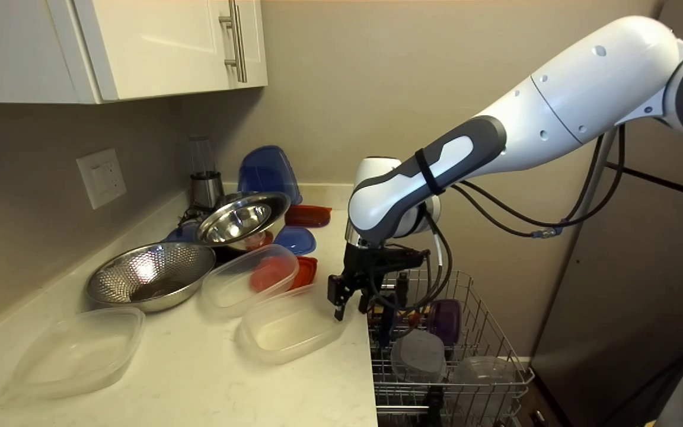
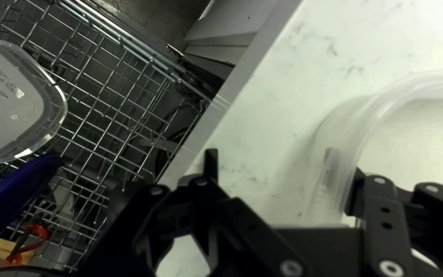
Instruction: Put the bowl in the dishwasher
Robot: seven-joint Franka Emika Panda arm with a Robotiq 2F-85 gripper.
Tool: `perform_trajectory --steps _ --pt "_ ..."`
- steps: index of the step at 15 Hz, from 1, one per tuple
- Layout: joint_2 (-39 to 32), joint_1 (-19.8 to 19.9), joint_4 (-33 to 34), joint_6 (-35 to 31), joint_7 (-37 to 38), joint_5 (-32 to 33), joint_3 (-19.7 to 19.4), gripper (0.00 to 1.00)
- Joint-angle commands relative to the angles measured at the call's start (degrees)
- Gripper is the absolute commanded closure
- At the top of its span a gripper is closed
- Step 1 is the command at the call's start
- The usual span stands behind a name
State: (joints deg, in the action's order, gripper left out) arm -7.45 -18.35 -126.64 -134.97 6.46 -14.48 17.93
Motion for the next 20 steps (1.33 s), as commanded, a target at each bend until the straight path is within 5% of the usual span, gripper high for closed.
perform_trajectory --steps 1,6,8,15,20 --pt "0.5 0.57 -0.55 0.07 -3.02 -0.65 0.15 0.6" --pt "1.87 0.92 -0.96 0.1 -2.27 -0.06 -0.56 0.92" --pt "2.78 0.96 -1.36 -0.05 -1.0 1.07 -1.12 0.97" --pt "8.91 1.67 -2.22 1.61 5.94 12.64 -3.84 0.96" --pt "15.69 4.07 -2.12 10.97 5.9 22.15 -4.98 0.96"
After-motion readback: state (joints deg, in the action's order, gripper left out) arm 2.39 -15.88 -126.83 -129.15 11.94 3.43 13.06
